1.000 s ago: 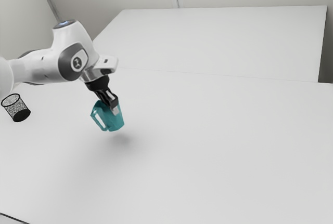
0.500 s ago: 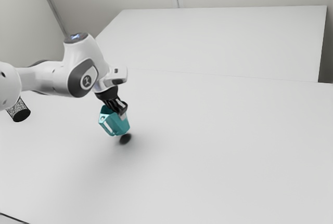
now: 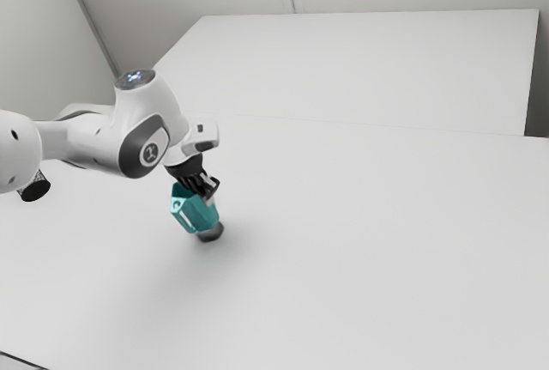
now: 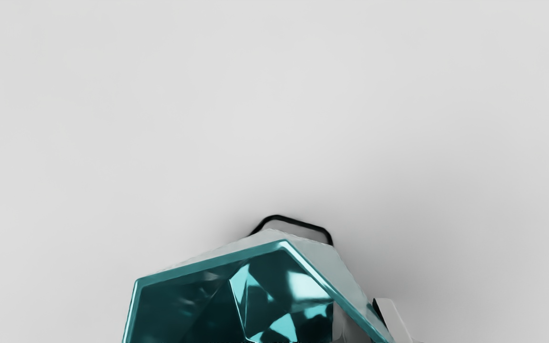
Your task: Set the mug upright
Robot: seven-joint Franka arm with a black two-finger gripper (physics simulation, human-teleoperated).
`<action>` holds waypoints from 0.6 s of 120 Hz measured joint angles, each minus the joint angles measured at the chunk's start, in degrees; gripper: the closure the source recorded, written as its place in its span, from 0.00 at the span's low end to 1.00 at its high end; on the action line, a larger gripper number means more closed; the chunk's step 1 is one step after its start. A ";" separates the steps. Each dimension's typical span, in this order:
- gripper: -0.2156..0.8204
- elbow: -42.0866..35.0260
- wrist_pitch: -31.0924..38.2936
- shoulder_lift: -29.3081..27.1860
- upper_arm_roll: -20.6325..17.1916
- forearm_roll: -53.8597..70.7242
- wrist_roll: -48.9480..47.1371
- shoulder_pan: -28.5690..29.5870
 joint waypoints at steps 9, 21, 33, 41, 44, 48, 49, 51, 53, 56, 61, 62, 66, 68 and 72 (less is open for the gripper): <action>0.96 -0.13 0.45 0.18 -0.11 0.93 -1.08 -0.05; 0.96 -0.17 0.86 0.55 -0.16 1.58 -2.36 -0.21; 0.96 -0.18 1.11 1.04 -0.18 1.88 -3.47 -0.40; 0.96 -0.18 1.22 1.46 -0.19 1.98 -4.10 -0.51; 0.96 -0.18 1.25 1.60 -0.20 2.00 -4.33 -0.55; 0.96 -0.18 1.29 1.74 -0.21 2.03 -4.65 -0.62; 0.96 -0.18 1.29 1.78 -0.21 2.03 -4.73 -0.64; 0.96 -0.18 1.31 1.86 -0.21 2.04 -4.88 -0.67; 0.96 -0.18 1.32 1.98 -0.22 2.05 -5.02 -0.70; 0.96 -0.18 1.34 2.12 -0.22 2.06 -5.23 -0.76; 0.96 -0.18 1.37 2.32 -0.25 2.08 -5.56 -0.82; 0.96 -0.18 1.37 2.36 -0.25 2.08 -5.62 -0.84; 0.96 -0.18 1.39 2.55 -0.28 2.09 -5.87 -0.87; 0.96 -0.18 1.39 2.62 -0.30 2.09 -5.99 -0.89; 0.96 -0.18 1.41 2.76 -0.34 2.10 -6.22 -0.91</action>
